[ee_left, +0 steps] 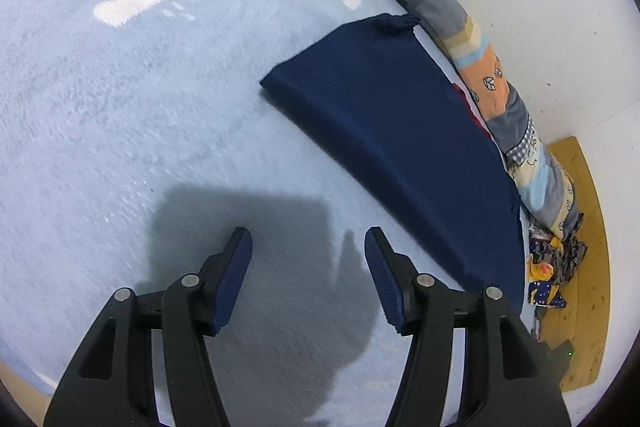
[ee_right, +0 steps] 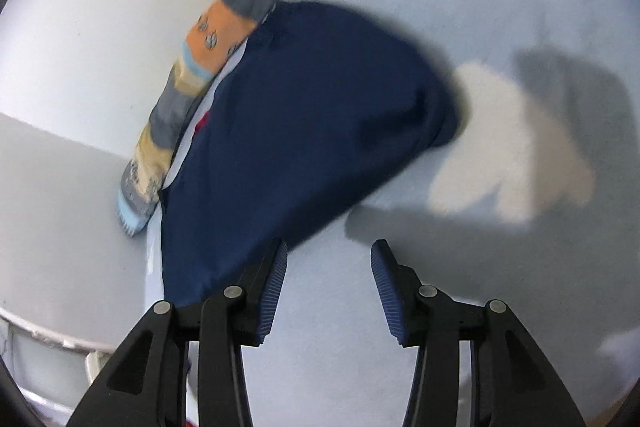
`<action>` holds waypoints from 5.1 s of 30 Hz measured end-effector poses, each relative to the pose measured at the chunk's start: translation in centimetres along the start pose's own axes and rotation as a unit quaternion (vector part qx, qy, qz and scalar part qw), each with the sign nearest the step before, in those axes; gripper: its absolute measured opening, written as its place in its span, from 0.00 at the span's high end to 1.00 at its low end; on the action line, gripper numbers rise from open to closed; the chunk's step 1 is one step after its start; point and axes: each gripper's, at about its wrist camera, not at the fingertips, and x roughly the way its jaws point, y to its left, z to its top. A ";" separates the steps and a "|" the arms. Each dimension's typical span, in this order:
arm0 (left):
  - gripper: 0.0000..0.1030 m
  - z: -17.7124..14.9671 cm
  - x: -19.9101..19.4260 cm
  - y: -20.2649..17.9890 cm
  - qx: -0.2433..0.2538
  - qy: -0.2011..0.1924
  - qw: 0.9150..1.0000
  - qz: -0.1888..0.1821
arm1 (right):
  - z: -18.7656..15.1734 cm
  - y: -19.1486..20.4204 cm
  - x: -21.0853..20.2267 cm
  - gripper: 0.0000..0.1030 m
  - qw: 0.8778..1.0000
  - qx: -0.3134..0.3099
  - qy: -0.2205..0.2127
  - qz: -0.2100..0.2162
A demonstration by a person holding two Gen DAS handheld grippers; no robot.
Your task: Fold large clothes
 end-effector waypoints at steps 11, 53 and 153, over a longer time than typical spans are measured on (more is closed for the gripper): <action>0.40 1.4 1.5 0.4 -0.031 -0.024 0.998 -0.044 | 1.1 -0.7 1.3 0.53 1.000 0.020 -0.002 -0.005; 0.82 -0.1 -2.2 2.8 -0.082 -0.086 0.992 -0.052 | 2.0 -0.3 -2.4 0.86 0.993 0.022 -0.093 0.066; 0.25 -11.5 6.7 -17.3 0.418 -0.014 0.904 0.087 | 2.8 -2.3 -2.9 0.83 0.981 0.011 -0.072 0.181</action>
